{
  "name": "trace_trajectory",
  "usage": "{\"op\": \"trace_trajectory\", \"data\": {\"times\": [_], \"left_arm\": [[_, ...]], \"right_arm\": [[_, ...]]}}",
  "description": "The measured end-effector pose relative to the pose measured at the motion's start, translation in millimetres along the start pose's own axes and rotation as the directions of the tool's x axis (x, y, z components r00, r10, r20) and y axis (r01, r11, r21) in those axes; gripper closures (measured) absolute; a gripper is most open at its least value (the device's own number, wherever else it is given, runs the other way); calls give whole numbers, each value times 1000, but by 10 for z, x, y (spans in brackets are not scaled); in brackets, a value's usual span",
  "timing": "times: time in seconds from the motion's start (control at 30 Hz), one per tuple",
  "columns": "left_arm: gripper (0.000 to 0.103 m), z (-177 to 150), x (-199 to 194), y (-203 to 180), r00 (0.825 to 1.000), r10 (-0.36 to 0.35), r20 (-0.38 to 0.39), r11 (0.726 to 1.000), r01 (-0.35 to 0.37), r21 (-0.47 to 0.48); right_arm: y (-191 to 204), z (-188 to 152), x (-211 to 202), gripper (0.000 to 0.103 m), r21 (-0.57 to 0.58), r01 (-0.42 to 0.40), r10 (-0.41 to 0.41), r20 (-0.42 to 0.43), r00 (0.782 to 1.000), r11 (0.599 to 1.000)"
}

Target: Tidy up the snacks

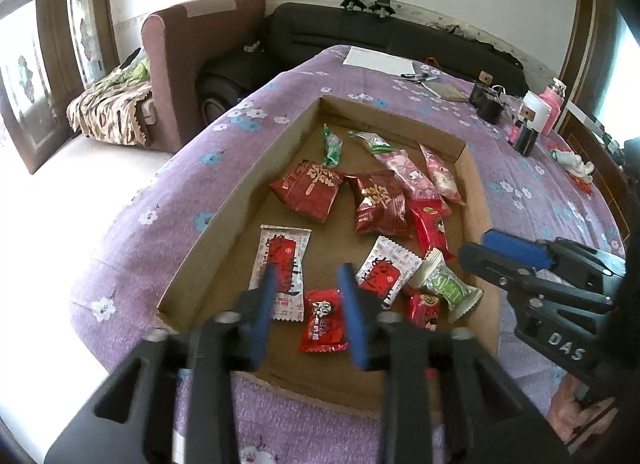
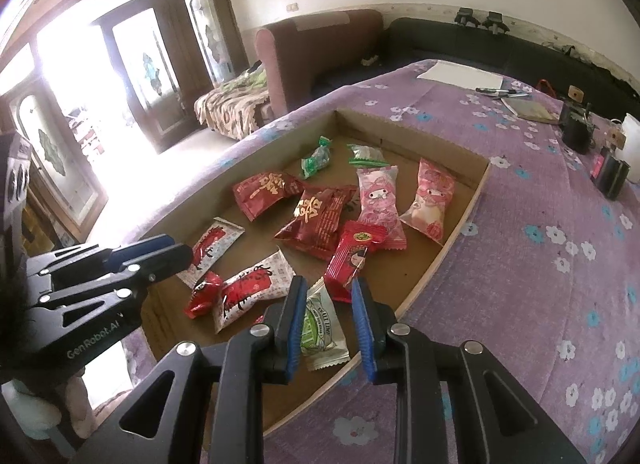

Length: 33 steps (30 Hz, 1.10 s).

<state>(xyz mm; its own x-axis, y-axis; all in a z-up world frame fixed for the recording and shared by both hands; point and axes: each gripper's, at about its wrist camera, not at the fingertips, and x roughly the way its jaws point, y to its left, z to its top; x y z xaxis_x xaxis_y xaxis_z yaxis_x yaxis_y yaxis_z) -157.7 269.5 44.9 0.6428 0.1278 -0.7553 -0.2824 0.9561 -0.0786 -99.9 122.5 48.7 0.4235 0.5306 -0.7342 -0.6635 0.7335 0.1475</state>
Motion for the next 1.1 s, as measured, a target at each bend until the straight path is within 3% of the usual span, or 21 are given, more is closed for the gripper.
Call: {"op": "trace_trajectory", "data": {"times": [0.03, 0.1, 0.33, 0.57, 0.7, 0.8, 0.93, 1.03, 1.1], "left_arm": [[48, -1, -18, 18, 1000, -1, 7, 1000, 1, -11], [48, 9, -51, 61, 1000, -2, 18, 1000, 3, -30], [48, 80, -14, 141, 1000, -19, 1, 997, 19, -73], [44, 398, 206, -146, 991, -103, -81, 995, 103, -9], [44, 529, 482, -425, 993, 14, -118, 996, -2, 94], [44, 560, 680, -631, 987, 105, -121, 980, -82, 180], [44, 534, 920, -927, 967, 227, -117, 929, -179, 323], [44, 496, 934, -1066, 967, 224, -122, 907, -161, 389], [44, 548, 829, -1048, 974, 197, -110, 915, -142, 377]], "right_arm": [[-7, 2, -19, 65, 6, 4, -4, 7, 1000, 1000], [-56, 5, -91, 48, 29, 14, -15, 32, 999, 999], [-513, 0, -330, 40, 142, 117, -132, 101, 986, 983], [-1120, 43, -428, 39, 278, 202, -241, 111, 964, 939], [-1284, 75, -468, 33, 273, 292, -340, 149, 928, 917], [-1330, 50, -481, 32, 248, 357, -406, 182, 896, 900], [-1401, -47, -451, 30, 248, 362, -413, 197, 889, 899], [-1463, -80, -414, 30, 241, 363, -409, 182, 894, 900], [-1489, -74, -450, 30, 249, 356, -405, 190, 894, 901]]}}
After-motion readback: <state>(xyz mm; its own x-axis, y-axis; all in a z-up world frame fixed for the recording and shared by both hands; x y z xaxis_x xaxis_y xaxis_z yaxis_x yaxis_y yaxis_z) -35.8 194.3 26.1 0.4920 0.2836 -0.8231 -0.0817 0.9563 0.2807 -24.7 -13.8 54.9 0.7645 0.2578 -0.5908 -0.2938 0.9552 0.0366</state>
